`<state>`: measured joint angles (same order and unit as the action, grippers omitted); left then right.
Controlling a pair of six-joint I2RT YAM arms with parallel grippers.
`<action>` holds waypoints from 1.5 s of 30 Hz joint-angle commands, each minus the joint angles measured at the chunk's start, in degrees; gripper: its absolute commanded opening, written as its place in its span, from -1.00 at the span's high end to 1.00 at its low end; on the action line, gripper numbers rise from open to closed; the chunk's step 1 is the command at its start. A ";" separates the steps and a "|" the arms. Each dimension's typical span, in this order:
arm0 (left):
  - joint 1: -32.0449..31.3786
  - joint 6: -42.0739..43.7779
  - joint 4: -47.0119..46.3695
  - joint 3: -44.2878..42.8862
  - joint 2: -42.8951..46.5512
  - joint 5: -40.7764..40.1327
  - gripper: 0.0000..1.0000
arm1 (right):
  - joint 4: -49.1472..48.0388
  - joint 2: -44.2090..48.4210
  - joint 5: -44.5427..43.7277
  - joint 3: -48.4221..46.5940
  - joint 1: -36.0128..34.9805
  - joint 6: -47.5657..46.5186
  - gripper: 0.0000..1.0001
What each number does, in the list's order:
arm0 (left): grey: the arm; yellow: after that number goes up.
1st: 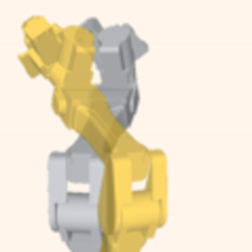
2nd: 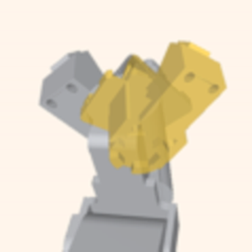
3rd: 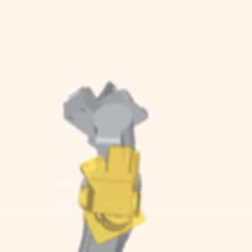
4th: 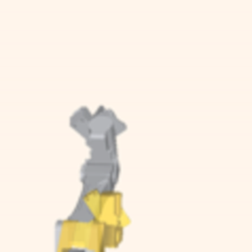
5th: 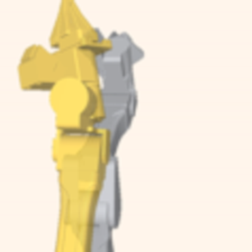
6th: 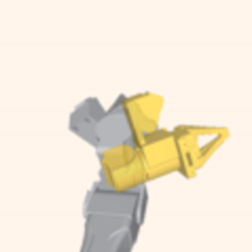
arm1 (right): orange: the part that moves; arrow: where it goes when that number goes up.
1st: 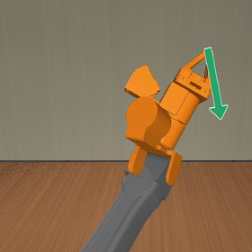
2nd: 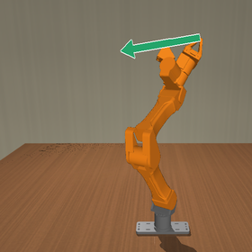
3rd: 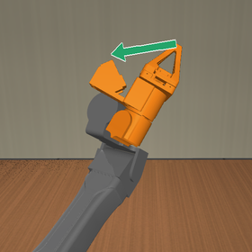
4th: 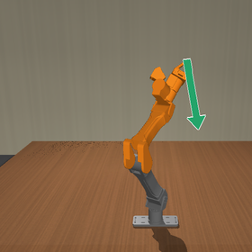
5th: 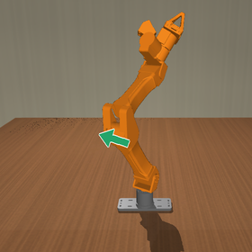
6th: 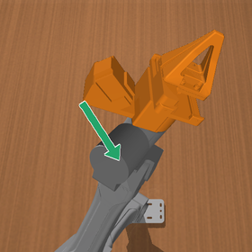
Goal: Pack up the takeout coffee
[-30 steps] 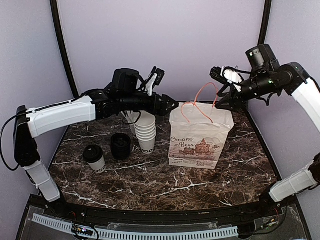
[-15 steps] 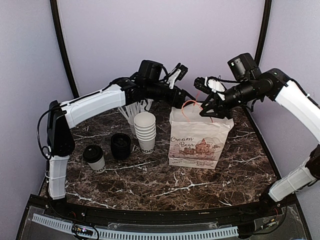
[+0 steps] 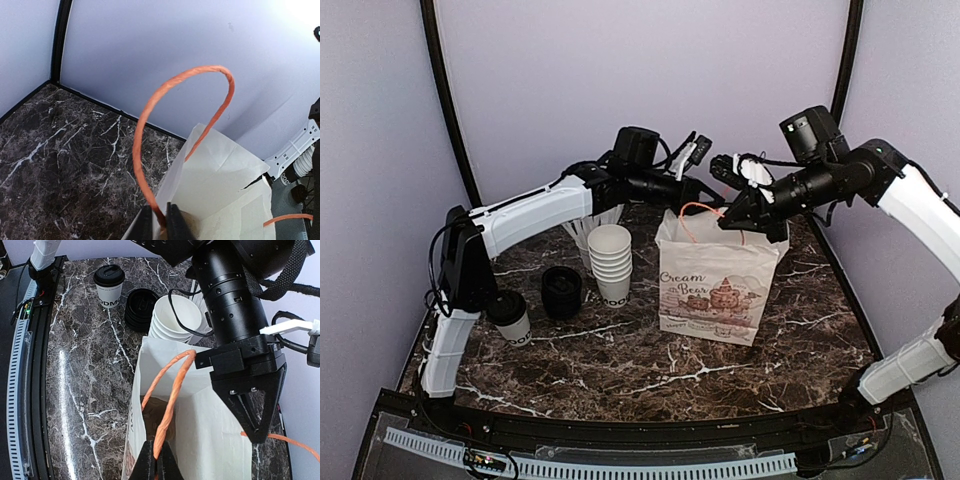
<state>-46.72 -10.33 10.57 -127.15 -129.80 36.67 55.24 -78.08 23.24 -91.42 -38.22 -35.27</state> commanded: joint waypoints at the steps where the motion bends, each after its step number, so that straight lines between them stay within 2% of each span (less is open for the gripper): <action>1: 0.23 -4.62 -3.43 -3.13 -0.01 4.88 0.85 | -0.13 3.37 2.29 1.78 -0.42 -1.32 1.00; 3: 0.19 -5.74 -2.94 -3.68 0.30 6.24 0.94 | 2.73 4.15 3.75 1.81 -0.45 -3.22 0.96; 8: -1.40 -2.23 2.81 -2.56 4.42 3.24 1.00 | 9.08 7.80 7.49 1.53 -0.34 -6.59 0.33; 12: -3.75 3.86 5.95 2.99 10.36 -3.41 1.00 | 12.93 10.32 8.13 -1.95 2.86 -7.67 0.10; 17: -6.83 8.71 -0.80 19.59 21.45 -15.51 1.00 | 14.22 12.53 6.82 -4.09 11.07 -8.59 0.07; 21: -8.21 9.94 -7.58 30.83 29.61 -17.63 1.00 | 11.90 13.56 5.82 -2.97 19.45 -7.54 0.07; 24: -9.03 9.97 -11.28 37.39 34.16 -16.62 1.00 | 2.54 14.25 2.84 1.44 24.03 -2.71 0.07; 27: -10.32 9.98 -16.56 47.71 39.49 -15.78 1.00 | -8.75 14.06 -2.41 7.97 28.31 4.76 0.06; 30: -12.00 8.64 -21.15 55.42 42.89 -15.52 1.00 | -16.75 14.17 -2.16 14.43 33.81 10.52 0.06; 35: -16.06 8.91 -22.84 62.51 49.75 -17.89 1.00 | -23.12 15.00 5.17 23.86 40.27 13.74 0.04; 40: -20.69 8.28 -22.72 69.27 56.13 -21.61 1.00 | -27.20 17.47 10.57 31.26 41.88 14.37 -0.17; 45: -23.13 6.60 -23.28 72.79 57.98 -21.41 1.00 | -27.97 17.07 14.44 33.25 42.52 14.58 -0.24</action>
<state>-68.49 -2.35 -10.72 -56.73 -73.21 16.45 32.29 -61.76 32.29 -59.07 3.66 -21.89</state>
